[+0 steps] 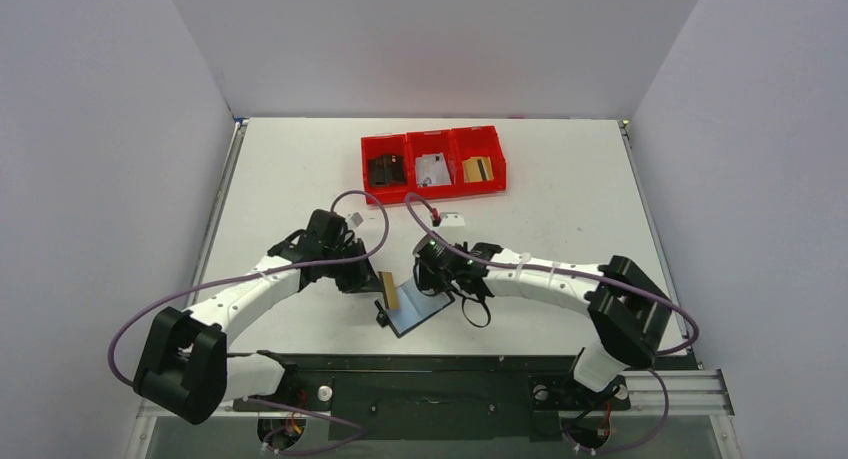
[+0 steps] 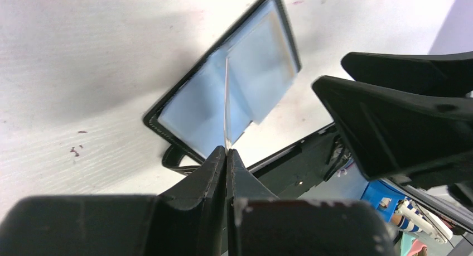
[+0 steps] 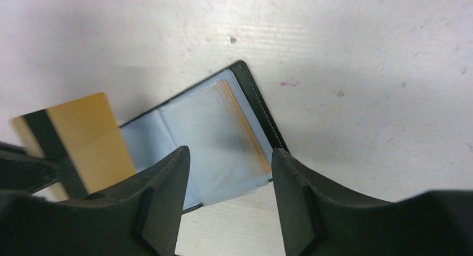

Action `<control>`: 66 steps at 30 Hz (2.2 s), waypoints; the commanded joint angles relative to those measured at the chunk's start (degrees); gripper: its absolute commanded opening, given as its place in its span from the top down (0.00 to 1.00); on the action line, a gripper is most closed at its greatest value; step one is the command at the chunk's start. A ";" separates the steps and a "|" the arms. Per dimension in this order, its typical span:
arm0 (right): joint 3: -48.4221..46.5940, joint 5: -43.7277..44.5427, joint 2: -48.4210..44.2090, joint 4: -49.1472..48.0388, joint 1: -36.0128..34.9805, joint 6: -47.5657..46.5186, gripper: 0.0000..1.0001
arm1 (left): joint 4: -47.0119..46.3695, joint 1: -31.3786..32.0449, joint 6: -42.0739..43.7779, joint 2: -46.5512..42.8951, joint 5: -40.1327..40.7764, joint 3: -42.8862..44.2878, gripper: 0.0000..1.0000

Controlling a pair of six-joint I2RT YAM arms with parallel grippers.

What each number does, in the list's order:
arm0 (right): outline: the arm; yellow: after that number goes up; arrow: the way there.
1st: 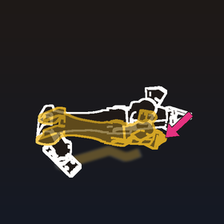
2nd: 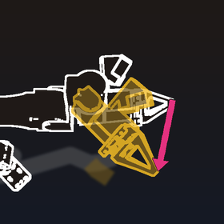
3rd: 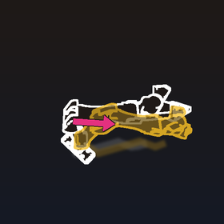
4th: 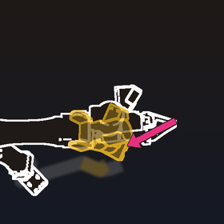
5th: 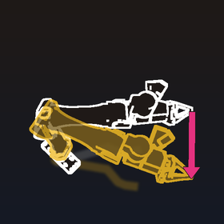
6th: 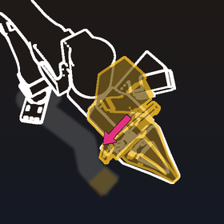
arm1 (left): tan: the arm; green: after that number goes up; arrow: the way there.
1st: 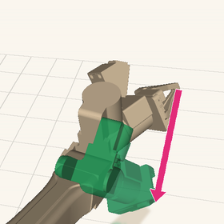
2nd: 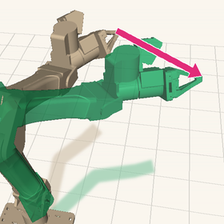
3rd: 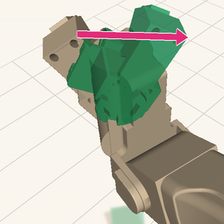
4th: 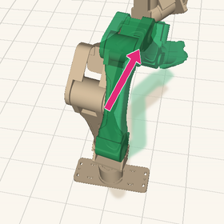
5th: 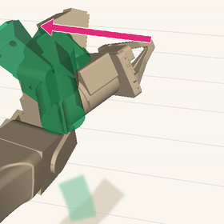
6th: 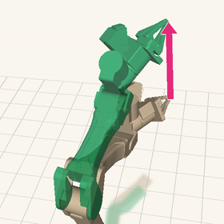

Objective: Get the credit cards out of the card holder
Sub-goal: Place the credit card in the storage box.

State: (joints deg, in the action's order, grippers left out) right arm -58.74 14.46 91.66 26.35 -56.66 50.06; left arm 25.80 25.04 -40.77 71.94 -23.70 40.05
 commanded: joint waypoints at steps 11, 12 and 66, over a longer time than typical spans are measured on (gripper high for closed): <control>15.37 -27.13 -26.81 -26.49 14.87 3.30 0.38 | -13.73 -1.30 -10.63 -4.06 -11.52 7.91 1.00; 17.44 -29.12 -28.42 -28.53 15.67 4.00 0.38 | -16.63 -1.30 -11.65 -3.99 -13.03 7.84 1.00; 12.76 -16.37 -28.18 -20.49 23.69 -0.12 1.00 | -0.87 -1.22 1.38 1.26 -2.64 16.91 0.57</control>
State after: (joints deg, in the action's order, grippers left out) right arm -38.72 -10.17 61.67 -1.76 -35.14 57.30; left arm 16.01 23.83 -47.42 72.29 -31.77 54.17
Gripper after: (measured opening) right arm 0.005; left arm 0.431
